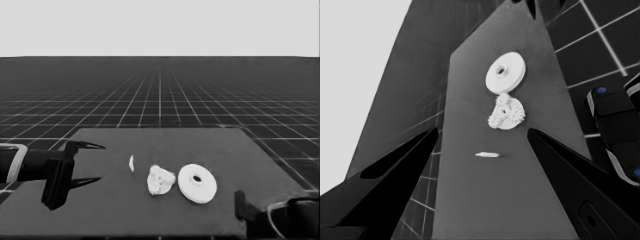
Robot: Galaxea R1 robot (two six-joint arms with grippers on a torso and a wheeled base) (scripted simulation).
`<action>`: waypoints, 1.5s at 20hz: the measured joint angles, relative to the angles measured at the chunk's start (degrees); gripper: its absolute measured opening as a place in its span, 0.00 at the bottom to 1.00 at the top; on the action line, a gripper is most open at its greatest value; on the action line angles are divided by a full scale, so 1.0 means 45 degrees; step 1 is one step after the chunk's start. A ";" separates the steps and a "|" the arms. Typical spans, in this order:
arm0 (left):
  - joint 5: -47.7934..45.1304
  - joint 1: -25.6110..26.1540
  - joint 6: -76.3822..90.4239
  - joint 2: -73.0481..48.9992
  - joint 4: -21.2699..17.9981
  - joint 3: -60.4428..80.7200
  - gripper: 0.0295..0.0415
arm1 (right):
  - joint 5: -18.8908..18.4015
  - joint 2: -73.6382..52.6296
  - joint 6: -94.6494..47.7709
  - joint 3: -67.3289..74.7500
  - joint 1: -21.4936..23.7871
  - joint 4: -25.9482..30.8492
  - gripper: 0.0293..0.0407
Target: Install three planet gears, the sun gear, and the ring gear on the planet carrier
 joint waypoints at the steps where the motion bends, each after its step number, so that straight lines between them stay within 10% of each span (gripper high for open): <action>1: 0.0000 0.0000 0.0000 0.0000 0.0000 0.0000 0.75 | 0.0081 -0.0353 -0.0234 0.0325 -0.0075 -0.0119 0.81; 4: 0.0000 0.0000 0.0000 0.0000 0.0000 0.0000 0.75 | 0.0173 -0.0741 -0.0500 0.0688 -0.0154 -0.0256 0.81; 5: 0.0000 0.0000 0.0000 0.0000 0.0000 0.0000 0.75 | -0.3861 0.2904 0.5643 -0.1320 0.3548 0.3272 0.90; 6: 0.0000 0.0000 0.0000 0.0000 0.0000 0.0000 0.75 | -0.4416 0.5825 0.9084 -0.4341 0.4833 0.5144 0.88; 14: 0.0000 0.0000 0.0000 0.0000 0.0000 0.0000 0.75 | -0.4277 0.9069 1.1278 -1.0684 0.5161 0.6999 0.81; 17: 0.0000 0.0000 0.0000 0.0000 0.0000 0.0000 0.75 | -0.3453 0.9431 1.0822 -1.1714 0.2978 0.5012 0.81; 24: 0.0000 0.0000 0.0000 0.0000 0.0000 0.0000 0.75 | -0.3199 0.9592 1.0630 -1.2133 0.2622 0.4590 0.81; 25: 0.0000 0.0000 0.0000 0.0000 0.0000 0.0000 0.75 | -0.3200 0.9578 1.0628 -1.2146 0.2624 0.4579 0.52; 30: 0.0000 0.0000 0.0000 0.0000 0.0000 0.0000 0.75 | -0.3198 0.9577 1.0627 -1.2149 0.2624 0.4574 0.47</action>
